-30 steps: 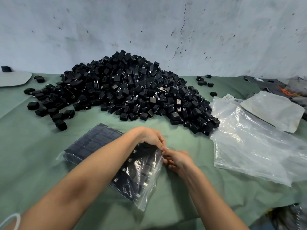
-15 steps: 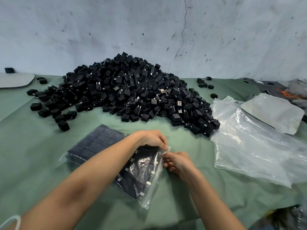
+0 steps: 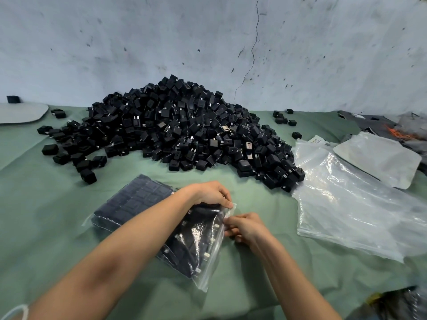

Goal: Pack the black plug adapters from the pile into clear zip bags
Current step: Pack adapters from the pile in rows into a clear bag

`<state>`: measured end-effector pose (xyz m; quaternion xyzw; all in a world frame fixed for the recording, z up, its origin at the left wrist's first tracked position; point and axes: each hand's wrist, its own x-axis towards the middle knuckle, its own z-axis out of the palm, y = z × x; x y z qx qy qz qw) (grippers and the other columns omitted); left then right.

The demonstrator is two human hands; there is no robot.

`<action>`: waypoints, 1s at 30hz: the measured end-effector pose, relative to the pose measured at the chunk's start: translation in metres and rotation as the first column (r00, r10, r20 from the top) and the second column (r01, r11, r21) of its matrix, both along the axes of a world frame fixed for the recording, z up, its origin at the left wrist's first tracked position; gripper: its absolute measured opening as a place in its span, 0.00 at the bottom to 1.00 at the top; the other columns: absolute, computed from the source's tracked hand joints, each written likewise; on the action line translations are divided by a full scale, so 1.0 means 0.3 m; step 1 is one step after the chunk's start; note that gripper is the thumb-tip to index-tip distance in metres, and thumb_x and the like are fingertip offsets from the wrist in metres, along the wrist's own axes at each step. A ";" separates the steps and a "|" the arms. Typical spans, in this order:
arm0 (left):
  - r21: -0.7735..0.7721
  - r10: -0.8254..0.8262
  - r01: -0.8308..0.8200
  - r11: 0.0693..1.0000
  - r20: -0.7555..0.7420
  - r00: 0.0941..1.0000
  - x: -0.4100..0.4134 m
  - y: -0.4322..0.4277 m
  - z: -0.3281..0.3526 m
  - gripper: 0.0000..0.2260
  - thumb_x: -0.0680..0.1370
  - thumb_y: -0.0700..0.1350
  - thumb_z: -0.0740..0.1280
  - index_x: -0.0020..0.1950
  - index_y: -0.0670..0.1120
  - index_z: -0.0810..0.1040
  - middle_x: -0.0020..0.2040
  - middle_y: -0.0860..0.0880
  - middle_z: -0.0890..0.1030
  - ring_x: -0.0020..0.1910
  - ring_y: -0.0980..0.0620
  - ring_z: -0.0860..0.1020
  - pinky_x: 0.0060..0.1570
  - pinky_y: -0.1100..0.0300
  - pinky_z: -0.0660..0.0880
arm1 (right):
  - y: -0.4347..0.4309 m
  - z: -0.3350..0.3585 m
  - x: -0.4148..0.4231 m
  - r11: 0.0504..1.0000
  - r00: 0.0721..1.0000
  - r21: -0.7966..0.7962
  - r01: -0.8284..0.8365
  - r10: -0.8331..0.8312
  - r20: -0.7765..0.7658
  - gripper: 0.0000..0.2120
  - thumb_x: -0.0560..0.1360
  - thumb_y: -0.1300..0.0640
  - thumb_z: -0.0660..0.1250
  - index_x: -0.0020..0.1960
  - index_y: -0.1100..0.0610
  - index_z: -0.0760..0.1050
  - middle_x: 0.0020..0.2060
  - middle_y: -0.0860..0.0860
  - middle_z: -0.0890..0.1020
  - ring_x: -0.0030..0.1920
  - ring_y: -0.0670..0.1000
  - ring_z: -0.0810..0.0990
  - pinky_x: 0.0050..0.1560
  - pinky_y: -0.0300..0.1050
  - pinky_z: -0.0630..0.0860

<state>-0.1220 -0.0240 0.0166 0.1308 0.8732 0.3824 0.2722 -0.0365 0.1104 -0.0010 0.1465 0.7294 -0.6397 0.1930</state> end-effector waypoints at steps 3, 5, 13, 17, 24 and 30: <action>0.017 0.011 -0.010 1.000 -0.015 1.000 -0.001 0.001 0.002 0.03 0.75 0.43 0.72 0.41 0.48 0.82 0.36 0.51 0.80 0.38 0.53 0.76 0.45 0.60 0.74 | 0.010 0.001 0.004 0.999 0.999 -0.016 -0.032 0.032 0.000 0.05 0.72 0.64 0.69 0.39 0.65 0.77 0.23 0.54 0.79 0.22 0.47 0.78 0.20 0.35 0.66; 0.025 0.025 -0.025 0.999 -0.017 1.000 0.000 -0.001 0.005 0.03 0.76 0.43 0.72 0.41 0.47 0.81 0.35 0.51 0.79 0.37 0.53 0.76 0.45 0.59 0.74 | 0.010 -0.002 0.010 0.998 0.998 -0.003 -0.064 0.064 0.001 0.04 0.72 0.65 0.69 0.39 0.65 0.78 0.23 0.53 0.78 0.23 0.47 0.79 0.19 0.35 0.65; 0.067 0.067 -0.064 0.996 -0.035 0.997 -0.009 -0.010 0.000 0.04 0.76 0.43 0.72 0.41 0.47 0.81 0.32 0.52 0.78 0.36 0.53 0.75 0.44 0.60 0.72 | 0.009 0.002 0.010 0.994 0.994 -0.012 -0.109 0.109 0.006 0.05 0.73 0.66 0.69 0.39 0.65 0.78 0.23 0.54 0.79 0.21 0.47 0.77 0.20 0.35 0.68; 0.068 0.091 -0.087 0.994 -0.066 0.994 -0.013 -0.008 -0.012 0.04 0.76 0.44 0.72 0.42 0.47 0.81 0.36 0.51 0.78 0.38 0.54 0.75 0.40 0.61 0.72 | 0.006 0.000 0.015 0.986 0.987 0.045 -0.161 0.161 -0.010 0.06 0.73 0.67 0.68 0.37 0.65 0.78 0.22 0.54 0.79 0.20 0.45 0.75 0.20 0.34 0.67; 0.088 0.107 -0.100 0.991 -0.070 0.992 -0.018 -0.017 -0.016 0.04 0.76 0.44 0.72 0.40 0.48 0.81 0.36 0.51 0.78 0.37 0.55 0.75 0.39 0.62 0.72 | 0.003 0.005 0.031 0.972 0.973 0.069 -0.226 0.228 -0.023 0.03 0.71 0.68 0.66 0.40 0.68 0.78 0.22 0.54 0.78 0.20 0.46 0.75 0.22 0.35 0.70; 0.102 0.131 -0.122 0.987 -0.082 0.988 -0.024 -0.012 -0.032 0.04 0.75 0.44 0.72 0.41 0.47 0.81 0.36 0.51 0.78 0.38 0.54 0.75 0.41 0.61 0.73 | 0.015 0.004 0.038 0.969 0.969 0.022 -0.247 0.248 -0.006 0.05 0.73 0.68 0.68 0.40 0.68 0.78 0.24 0.56 0.80 0.22 0.47 0.78 0.23 0.36 0.73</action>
